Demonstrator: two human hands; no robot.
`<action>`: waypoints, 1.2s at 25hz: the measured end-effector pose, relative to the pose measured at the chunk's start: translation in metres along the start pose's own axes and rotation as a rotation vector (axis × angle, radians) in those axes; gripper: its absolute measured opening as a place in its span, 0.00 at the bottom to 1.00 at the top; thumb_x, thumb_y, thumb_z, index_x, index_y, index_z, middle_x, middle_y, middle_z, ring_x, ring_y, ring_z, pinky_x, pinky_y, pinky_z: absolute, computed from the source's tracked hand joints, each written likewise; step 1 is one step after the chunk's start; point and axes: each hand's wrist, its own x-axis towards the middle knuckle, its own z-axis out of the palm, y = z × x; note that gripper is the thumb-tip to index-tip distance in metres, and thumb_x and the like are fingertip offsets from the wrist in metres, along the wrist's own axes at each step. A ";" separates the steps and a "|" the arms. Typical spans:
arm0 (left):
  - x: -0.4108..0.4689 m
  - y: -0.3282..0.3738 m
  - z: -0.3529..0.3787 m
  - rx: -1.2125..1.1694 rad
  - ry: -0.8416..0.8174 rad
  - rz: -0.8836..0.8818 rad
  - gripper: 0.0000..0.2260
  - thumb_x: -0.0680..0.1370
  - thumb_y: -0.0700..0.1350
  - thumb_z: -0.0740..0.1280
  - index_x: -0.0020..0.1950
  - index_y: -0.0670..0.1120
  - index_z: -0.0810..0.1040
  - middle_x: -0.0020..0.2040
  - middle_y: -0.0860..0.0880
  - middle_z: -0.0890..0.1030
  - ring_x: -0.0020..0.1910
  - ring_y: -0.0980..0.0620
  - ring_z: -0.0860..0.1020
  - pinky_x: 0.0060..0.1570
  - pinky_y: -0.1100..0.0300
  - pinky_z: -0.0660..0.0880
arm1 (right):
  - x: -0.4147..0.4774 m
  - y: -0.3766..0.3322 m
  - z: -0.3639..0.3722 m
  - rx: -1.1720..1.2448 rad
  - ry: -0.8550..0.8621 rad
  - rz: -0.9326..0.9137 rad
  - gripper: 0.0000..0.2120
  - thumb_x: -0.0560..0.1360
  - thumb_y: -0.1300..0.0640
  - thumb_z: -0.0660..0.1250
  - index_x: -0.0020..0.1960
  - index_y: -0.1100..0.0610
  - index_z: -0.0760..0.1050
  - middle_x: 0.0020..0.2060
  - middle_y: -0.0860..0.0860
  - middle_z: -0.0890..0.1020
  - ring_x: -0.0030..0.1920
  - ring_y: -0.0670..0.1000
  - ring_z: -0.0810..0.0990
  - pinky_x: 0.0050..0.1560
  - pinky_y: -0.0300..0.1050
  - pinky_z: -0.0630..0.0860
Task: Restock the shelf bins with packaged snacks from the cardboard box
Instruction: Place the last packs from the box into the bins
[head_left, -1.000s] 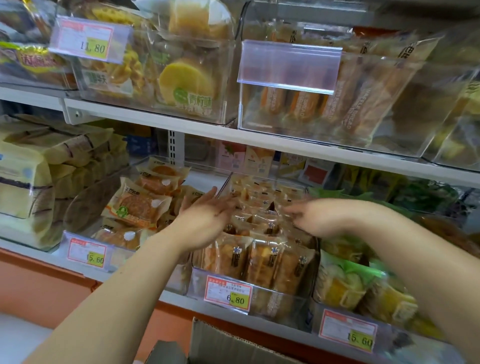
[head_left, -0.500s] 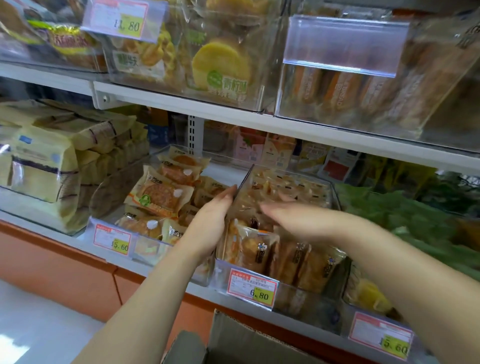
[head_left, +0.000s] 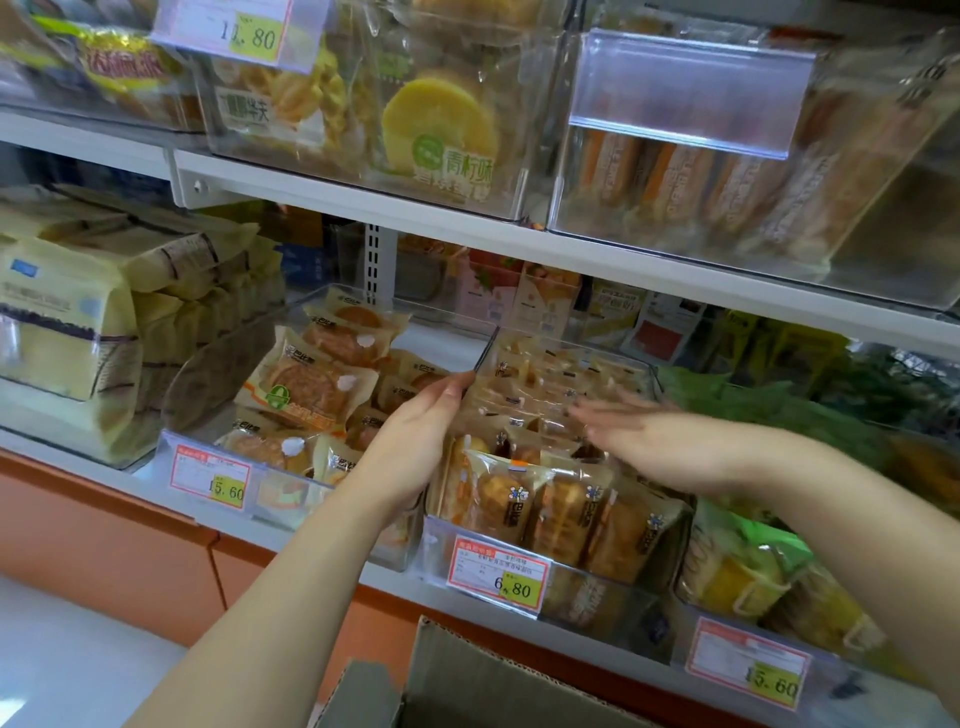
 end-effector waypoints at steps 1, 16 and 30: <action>0.000 0.001 0.000 -0.014 -0.002 -0.004 0.17 0.85 0.53 0.51 0.71 0.58 0.72 0.54 0.67 0.75 0.51 0.74 0.70 0.46 0.75 0.64 | -0.001 -0.001 -0.004 0.011 0.029 -0.023 0.23 0.83 0.43 0.42 0.77 0.40 0.53 0.77 0.37 0.49 0.77 0.43 0.38 0.75 0.50 0.32; 0.006 -0.005 0.001 -0.099 -0.021 -0.027 0.13 0.85 0.54 0.52 0.62 0.64 0.74 0.56 0.65 0.78 0.57 0.68 0.74 0.50 0.71 0.68 | 0.095 -0.022 -0.018 0.179 0.485 0.094 0.17 0.81 0.45 0.56 0.51 0.55 0.77 0.45 0.52 0.81 0.45 0.53 0.80 0.43 0.44 0.74; 0.010 -0.009 0.000 -0.090 -0.025 -0.010 0.13 0.85 0.53 0.52 0.58 0.67 0.75 0.55 0.66 0.79 0.57 0.68 0.74 0.51 0.69 0.69 | 0.135 0.000 -0.009 0.550 0.416 -0.092 0.02 0.76 0.54 0.69 0.46 0.51 0.81 0.41 0.45 0.81 0.42 0.45 0.77 0.38 0.38 0.68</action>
